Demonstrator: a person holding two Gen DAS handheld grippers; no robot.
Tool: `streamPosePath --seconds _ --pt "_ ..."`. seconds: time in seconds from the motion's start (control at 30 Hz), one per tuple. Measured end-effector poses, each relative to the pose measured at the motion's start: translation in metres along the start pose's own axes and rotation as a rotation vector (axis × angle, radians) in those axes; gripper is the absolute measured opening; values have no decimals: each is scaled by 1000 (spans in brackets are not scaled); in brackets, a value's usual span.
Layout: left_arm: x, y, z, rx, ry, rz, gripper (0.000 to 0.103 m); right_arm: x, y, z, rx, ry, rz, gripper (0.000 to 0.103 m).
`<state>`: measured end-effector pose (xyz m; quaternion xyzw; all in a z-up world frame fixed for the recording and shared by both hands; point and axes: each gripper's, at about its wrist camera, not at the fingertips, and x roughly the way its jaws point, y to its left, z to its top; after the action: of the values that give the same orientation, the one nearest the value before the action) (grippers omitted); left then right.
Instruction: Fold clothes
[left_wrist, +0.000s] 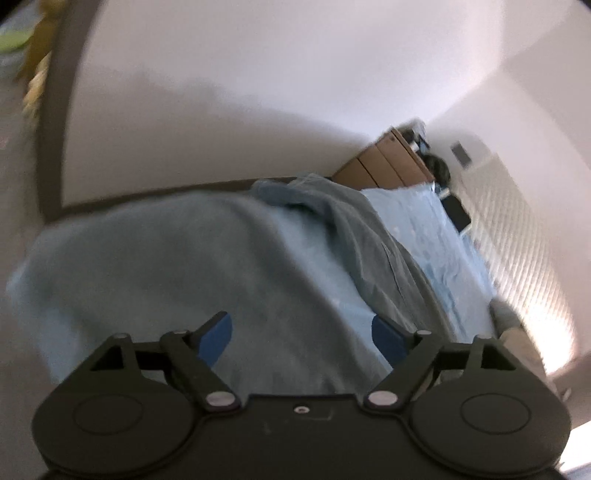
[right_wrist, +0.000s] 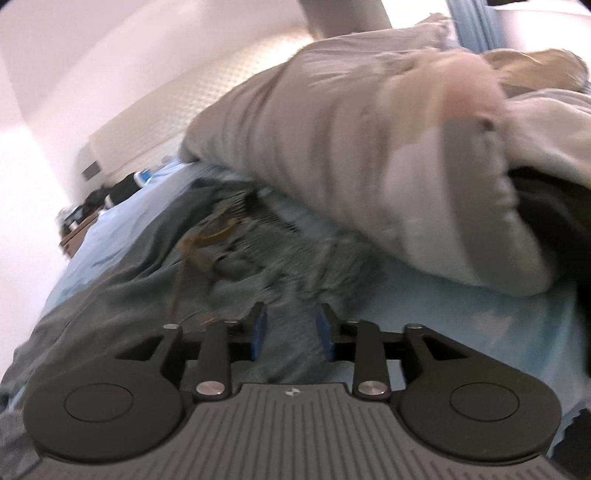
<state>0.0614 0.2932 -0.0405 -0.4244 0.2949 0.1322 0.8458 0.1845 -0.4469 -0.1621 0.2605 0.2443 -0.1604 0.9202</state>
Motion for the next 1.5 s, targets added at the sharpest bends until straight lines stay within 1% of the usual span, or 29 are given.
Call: streamPosePath --seconds 0.03,0.1,0.13,0.17,0.23,0.3,0.4,0.47,0.57,0.6,0.67,0.7,0.73,0.77,0.83,0.9,0.97,1.1,1.13,1.2,1.23,1.27,1.37,1.43,1.5 --pt "-1 2 -6 -49 -6 -10 83 2 -6 2 15 2 -4 54" --pt "-13 14 -21 -144 -6 -22 84 7 -16 5 50 18 2 59" --pt "-16 19 -25 -159 0 -13 84 10 -19 6 60 33 12 64" --pt "-18 23 -28 -171 6 -3 84 14 -22 7 68 47 18 65" --pt "-24 31 -35 -196 18 16 84 21 -27 7 84 73 27 66" --pt "-26 36 -38 -221 35 19 84 30 -30 6 97 104 39 66" --pt "-23 46 -43 -291 71 -28 85 42 -32 5 155 142 91 66" --pt "-17 53 -46 -323 102 -41 85 49 -33 3 205 150 125 68" --pt "0 57 -49 -363 138 -54 85 53 -30 0 245 136 128 68" --pt "7 59 -49 -373 149 -56 85 52 -28 0 246 131 119 67" --pt "21 63 -45 -398 170 -40 84 47 -25 -1 239 124 88 55" --pt "25 63 -40 -409 169 -41 88 45 -26 -1 243 122 69 37" --pt "28 63 -36 -419 167 -44 92 42 -27 -2 252 120 50 29" --pt "32 62 -31 -429 166 -47 94 38 -30 -2 271 114 52 27" --pt "32 59 -24 -408 165 -39 94 26 -34 -3 302 80 76 14" --pt "30 58 -19 -394 161 -53 90 8 -32 -2 303 18 91 4" --pt "29 63 -18 -411 156 -60 89 -8 -30 2 310 -34 138 3" --pt "27 77 -17 -464 136 -87 85 -31 -21 9 299 -77 202 2" --pt "27 79 -15 -471 125 -96 84 -38 -20 12 298 -91 212 2" --pt "27 82 -13 -471 123 -100 73 -54 -20 18 296 -121 228 1" --pt "28 83 -12 -471 122 -102 70 -61 -21 21 298 -131 232 1" --pt "29 84 -11 -469 124 -100 64 -68 -23 23 300 -136 236 1" --pt "38 83 -6 -453 139 -93 53 -88 -28 20 273 -143 235 1" --pt "43 81 -3 -437 150 -83 44 -93 -33 13 252 -124 223 1" --pt "51 79 2 -429 159 -71 26 -84 -34 4 245 -94 205 1"
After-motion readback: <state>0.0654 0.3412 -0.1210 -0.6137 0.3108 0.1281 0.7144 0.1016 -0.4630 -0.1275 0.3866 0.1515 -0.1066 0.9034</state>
